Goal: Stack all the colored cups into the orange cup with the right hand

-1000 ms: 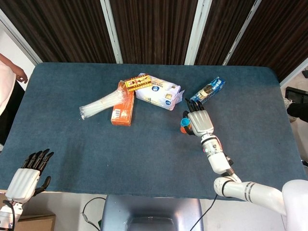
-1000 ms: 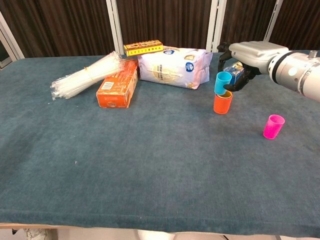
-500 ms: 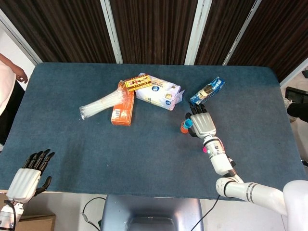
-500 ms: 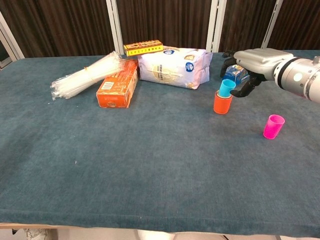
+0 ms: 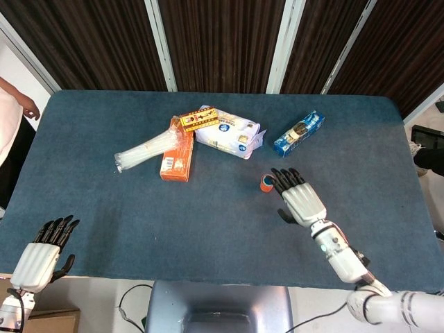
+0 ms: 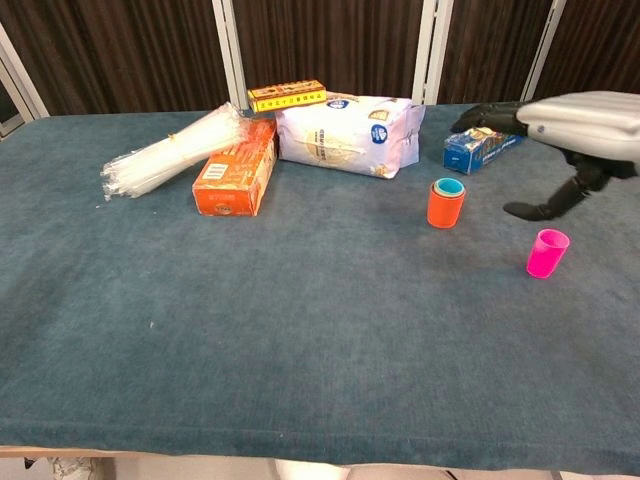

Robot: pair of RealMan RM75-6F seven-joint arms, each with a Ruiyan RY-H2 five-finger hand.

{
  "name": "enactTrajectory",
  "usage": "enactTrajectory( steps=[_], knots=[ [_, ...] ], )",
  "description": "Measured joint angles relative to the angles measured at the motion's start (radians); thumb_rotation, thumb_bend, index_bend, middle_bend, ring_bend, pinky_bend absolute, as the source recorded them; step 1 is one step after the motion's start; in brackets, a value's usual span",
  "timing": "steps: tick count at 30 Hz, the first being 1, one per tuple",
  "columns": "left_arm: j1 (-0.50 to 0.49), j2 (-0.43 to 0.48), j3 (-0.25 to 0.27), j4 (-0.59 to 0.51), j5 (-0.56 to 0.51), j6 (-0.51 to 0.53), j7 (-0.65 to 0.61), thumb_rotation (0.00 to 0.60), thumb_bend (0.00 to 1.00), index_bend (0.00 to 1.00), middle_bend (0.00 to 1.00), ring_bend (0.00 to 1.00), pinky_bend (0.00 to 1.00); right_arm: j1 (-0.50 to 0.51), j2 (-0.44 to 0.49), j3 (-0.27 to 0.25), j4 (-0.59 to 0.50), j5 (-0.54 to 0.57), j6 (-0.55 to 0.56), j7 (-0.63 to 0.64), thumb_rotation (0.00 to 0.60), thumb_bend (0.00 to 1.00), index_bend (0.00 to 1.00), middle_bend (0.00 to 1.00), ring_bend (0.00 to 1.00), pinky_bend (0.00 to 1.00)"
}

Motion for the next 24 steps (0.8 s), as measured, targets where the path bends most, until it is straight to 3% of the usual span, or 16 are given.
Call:
enactTrajectory(
  steps=[3,5,14,24],
  knots=[
    [-0.003,-0.005,0.002,-0.001,0.002,-0.007,0.009,0.600,0.45,0.00,0.03,0.06,0.11,-0.052,0.060,-0.074,-0.032,-0.086,0.022,0.007,0.600,0.48,0.23,0.00,0.00,0.00],
    [-0.005,-0.008,0.003,-0.001,0.004,-0.009,0.014,0.600,0.45,0.00,0.03,0.06,0.11,-0.067,0.065,-0.092,-0.014,-0.097,0.017,0.016,0.600,0.48,0.25,0.00,0.00,0.00],
    [-0.006,-0.009,0.002,0.004,0.002,-0.009,0.010,0.600,0.45,0.00,0.03,0.06,0.11,-0.066,-0.016,-0.067,0.141,-0.032,-0.045,0.031,0.600,0.48,0.30,0.00,0.00,0.00],
    [-0.003,-0.007,0.002,0.005,0.003,-0.002,0.008,0.600,0.45,0.00,0.03,0.06,0.11,-0.049,-0.060,-0.040,0.221,0.030,-0.098,-0.006,0.600,0.48,0.41,0.00,0.00,0.00]
  ],
)
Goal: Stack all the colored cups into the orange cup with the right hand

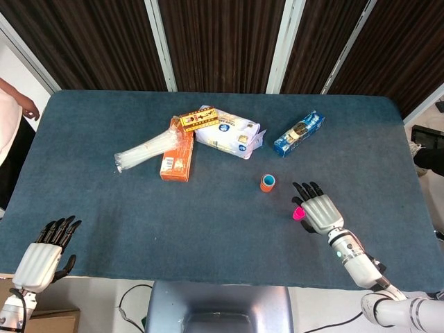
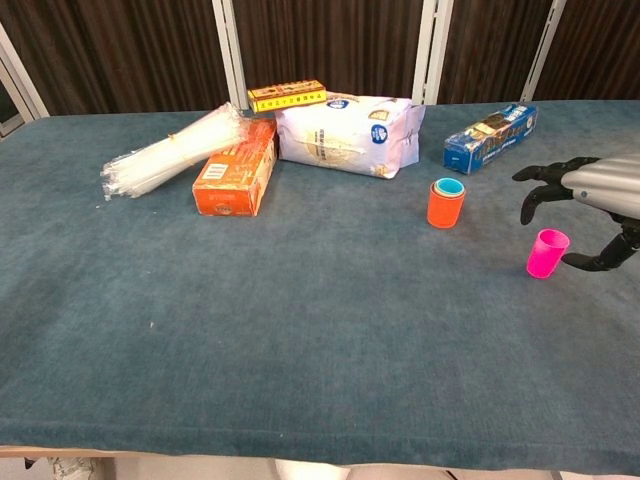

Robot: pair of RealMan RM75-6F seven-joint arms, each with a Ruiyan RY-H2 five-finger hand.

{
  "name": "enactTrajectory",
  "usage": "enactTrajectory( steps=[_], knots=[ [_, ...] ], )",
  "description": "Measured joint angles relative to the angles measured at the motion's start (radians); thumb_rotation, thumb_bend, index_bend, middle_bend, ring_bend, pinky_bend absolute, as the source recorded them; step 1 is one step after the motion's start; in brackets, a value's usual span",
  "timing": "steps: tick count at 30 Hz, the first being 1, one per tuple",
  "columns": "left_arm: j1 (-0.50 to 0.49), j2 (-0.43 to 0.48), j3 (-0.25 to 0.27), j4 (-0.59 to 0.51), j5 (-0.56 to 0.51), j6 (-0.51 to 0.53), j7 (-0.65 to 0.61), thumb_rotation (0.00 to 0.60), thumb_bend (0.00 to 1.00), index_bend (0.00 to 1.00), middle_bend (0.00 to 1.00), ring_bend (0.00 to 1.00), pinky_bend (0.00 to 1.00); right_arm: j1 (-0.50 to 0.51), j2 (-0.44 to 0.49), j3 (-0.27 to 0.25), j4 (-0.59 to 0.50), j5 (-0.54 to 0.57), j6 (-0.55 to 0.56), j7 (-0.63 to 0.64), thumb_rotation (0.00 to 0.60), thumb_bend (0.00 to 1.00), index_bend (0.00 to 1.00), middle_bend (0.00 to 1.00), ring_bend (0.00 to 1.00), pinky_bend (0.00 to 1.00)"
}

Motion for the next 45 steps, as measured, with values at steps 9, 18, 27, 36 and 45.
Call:
enactTrajectory(
  steps=[9,18,27,36,45],
  knots=[
    [-0.001,0.000,0.001,-0.001,-0.001,-0.004,-0.002,0.600,0.45,0.00,0.03,0.06,0.11,0.003,-0.018,0.017,0.032,0.033,-0.024,-0.005,0.600,0.48,0.47,0.00,0.00,0.00],
    [-0.001,-0.001,0.000,0.000,-0.004,-0.004,0.001,0.600,0.45,0.00,0.03,0.06,0.11,0.003,-0.022,0.015,0.032,0.016,-0.035,0.005,0.600,0.48,0.48,0.00,0.00,0.00],
    [0.000,0.001,0.002,-0.001,-0.003,-0.003,-0.003,0.600,0.45,0.00,0.03,0.06,0.11,0.005,-0.032,0.025,0.036,0.021,-0.041,0.013,0.600,0.48,0.53,0.00,0.00,0.00],
    [0.001,0.002,0.002,-0.002,-0.001,0.000,-0.004,0.600,0.45,0.00,0.03,0.06,0.11,0.004,-0.038,0.030,0.034,0.034,-0.035,-0.009,0.600,0.48,0.58,0.00,0.00,0.00],
    [0.003,0.002,0.003,-0.002,0.001,0.004,-0.005,0.600,0.45,0.00,0.03,0.06,0.11,0.000,-0.032,0.049,0.017,0.028,-0.011,0.015,0.600,0.48,0.60,0.00,0.00,0.00]
  ],
)
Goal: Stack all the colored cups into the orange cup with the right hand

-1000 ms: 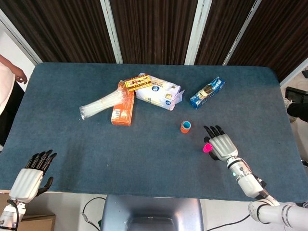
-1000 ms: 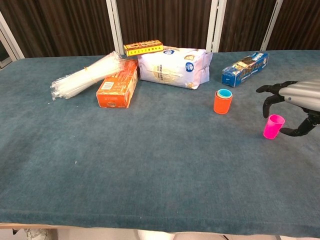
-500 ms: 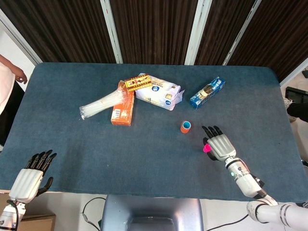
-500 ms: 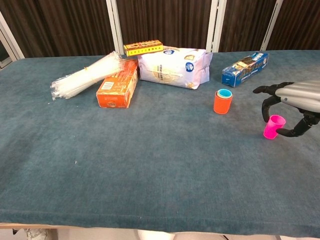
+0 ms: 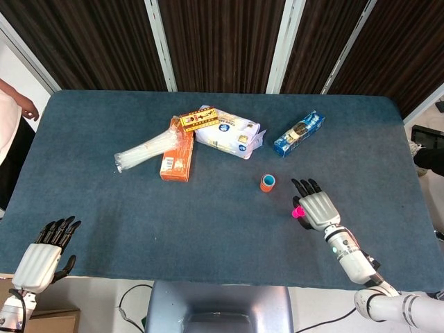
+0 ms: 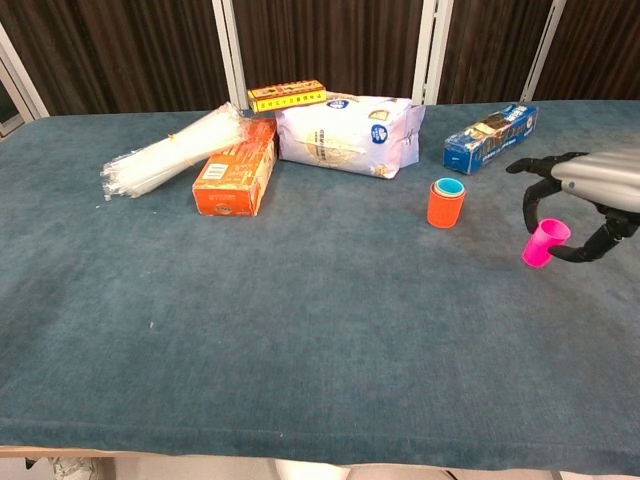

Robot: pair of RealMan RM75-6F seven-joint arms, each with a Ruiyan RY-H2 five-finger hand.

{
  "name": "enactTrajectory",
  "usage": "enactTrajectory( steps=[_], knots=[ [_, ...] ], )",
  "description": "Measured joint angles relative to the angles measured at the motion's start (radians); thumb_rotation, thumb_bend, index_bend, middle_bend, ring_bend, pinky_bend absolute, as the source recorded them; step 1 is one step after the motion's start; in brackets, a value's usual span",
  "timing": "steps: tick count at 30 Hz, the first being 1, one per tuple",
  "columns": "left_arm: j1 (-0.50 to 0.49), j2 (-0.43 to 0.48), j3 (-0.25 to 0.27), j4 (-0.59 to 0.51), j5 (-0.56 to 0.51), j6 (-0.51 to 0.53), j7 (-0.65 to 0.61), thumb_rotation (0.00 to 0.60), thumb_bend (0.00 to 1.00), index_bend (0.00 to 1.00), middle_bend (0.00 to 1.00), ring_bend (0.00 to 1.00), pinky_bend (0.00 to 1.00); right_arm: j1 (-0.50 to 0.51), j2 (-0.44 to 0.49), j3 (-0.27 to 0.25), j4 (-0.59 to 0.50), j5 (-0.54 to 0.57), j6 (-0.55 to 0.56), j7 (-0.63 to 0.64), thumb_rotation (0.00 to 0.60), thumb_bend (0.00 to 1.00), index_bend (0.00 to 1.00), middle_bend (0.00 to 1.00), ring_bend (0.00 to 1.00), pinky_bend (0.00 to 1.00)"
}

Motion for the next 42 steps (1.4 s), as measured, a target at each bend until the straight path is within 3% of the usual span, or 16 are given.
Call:
enactTrajectory(
  steps=[7,11,14,20,33,36,38,40,42],
  knots=[
    [-0.005,-0.004,-0.001,0.001,-0.004,-0.011,0.010,0.600,0.45,0.00,0.03,0.06,0.11,0.023,0.010,0.108,-0.044,0.009,0.038,0.075,0.600,0.48,0.60,0.01,0.00,0.00],
    [-0.005,-0.007,-0.003,0.003,-0.004,-0.009,0.015,0.600,0.45,0.00,0.03,0.06,0.11,0.077,-0.019,0.186,-0.039,0.081,0.037,0.057,0.600,0.48,0.60,0.01,0.00,0.00],
    [-0.003,-0.005,-0.004,0.003,-0.006,-0.005,0.008,0.600,0.45,0.00,0.03,0.06,0.11,0.118,-0.058,0.210,-0.014,0.156,0.027,0.009,0.600,0.48,0.60,0.01,0.00,0.00],
    [0.002,0.006,-0.004,0.000,-0.004,0.007,-0.009,0.600,0.45,0.00,0.03,0.06,0.11,0.183,-0.143,0.231,0.054,0.267,0.006,-0.060,0.600,0.48,0.60,0.01,0.00,0.00],
    [0.003,0.012,-0.004,-0.004,-0.005,0.006,-0.018,0.600,0.45,0.00,0.03,0.06,0.11,0.217,-0.199,0.200,0.128,0.326,-0.020,-0.098,0.600,0.48,0.58,0.01,0.00,0.00],
    [0.004,0.012,-0.004,-0.004,-0.005,0.007,-0.018,0.600,0.45,0.00,0.03,0.06,0.11,0.220,-0.204,0.194,0.135,0.336,-0.024,-0.105,0.600,0.48,0.43,0.01,0.00,0.00],
    [0.004,0.013,-0.005,-0.004,-0.006,0.008,-0.019,0.600,0.45,0.00,0.03,0.06,0.11,0.221,-0.201,0.189,0.134,0.349,-0.029,-0.113,0.600,0.48,0.16,0.00,0.00,0.00],
    [0.003,0.013,-0.005,-0.003,-0.007,0.006,-0.020,0.600,0.45,0.00,0.03,0.06,0.11,0.221,-0.191,0.187,0.126,0.357,-0.030,-0.118,0.600,0.47,0.02,0.00,0.00,0.00],
    [0.002,0.013,-0.005,-0.002,-0.008,0.003,-0.021,0.600,0.45,0.00,0.03,0.06,0.11,0.216,-0.174,0.184,0.106,0.351,-0.023,-0.117,0.600,0.45,0.00,0.00,0.00,0.00]
  ],
)
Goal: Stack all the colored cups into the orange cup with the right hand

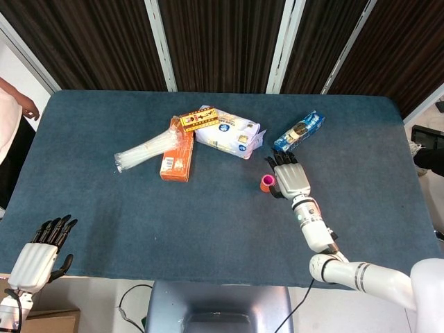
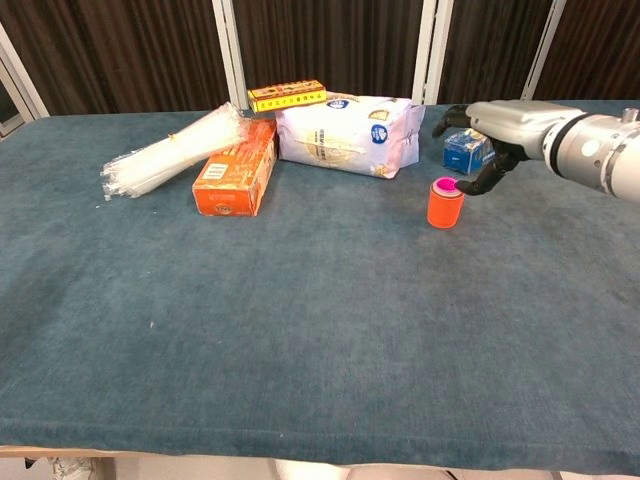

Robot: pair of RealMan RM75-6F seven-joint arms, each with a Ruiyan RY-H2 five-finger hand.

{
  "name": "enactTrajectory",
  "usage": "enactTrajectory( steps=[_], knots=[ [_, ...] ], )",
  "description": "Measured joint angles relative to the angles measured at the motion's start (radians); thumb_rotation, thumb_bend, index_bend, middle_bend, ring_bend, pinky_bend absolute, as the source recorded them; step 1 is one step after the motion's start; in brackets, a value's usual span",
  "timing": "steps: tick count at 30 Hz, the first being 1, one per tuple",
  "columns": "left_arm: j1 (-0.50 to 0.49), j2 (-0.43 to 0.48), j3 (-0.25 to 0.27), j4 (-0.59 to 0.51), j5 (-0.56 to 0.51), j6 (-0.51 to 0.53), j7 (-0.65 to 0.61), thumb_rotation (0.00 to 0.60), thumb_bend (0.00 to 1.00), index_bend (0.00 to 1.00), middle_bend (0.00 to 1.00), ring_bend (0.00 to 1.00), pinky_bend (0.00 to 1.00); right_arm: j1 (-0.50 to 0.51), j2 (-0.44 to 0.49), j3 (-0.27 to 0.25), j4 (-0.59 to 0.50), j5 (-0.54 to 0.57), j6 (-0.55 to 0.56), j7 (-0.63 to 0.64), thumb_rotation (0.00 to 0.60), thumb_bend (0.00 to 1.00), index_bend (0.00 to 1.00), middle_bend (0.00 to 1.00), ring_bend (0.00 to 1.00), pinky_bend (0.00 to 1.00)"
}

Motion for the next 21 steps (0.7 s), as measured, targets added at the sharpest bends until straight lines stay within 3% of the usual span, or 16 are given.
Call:
enactTrajectory(
  steps=[7,12,17,21],
  knots=[
    [0.005,0.003,-0.001,-0.001,0.004,0.014,-0.003,0.600,0.45,0.00,0.02,0.06,0.11,-0.076,0.122,-0.045,-0.162,-0.112,0.095,0.030,0.600,0.41,0.00,0.00,0.00,0.00],
    [0.014,0.003,-0.010,0.002,0.006,0.046,-0.010,0.600,0.45,0.00,0.00,0.02,0.11,-0.262,0.263,-0.182,-0.303,-0.314,0.303,0.081,0.600,0.38,0.00,0.00,0.00,0.00],
    [0.019,-0.017,-0.018,0.032,0.048,0.102,-0.028,0.600,0.46,0.00,0.00,0.00,0.10,-0.490,0.327,-0.307,-0.293,-0.448,0.519,0.216,0.600,0.36,0.00,0.00,0.00,0.00],
    [0.026,-0.044,-0.017,0.060,0.082,0.136,-0.019,0.600,0.46,0.00,0.00,0.00,0.09,-0.540,0.349,-0.329,-0.271,-0.505,0.550,0.298,0.600,0.34,0.00,0.00,0.00,0.00]
  ],
)
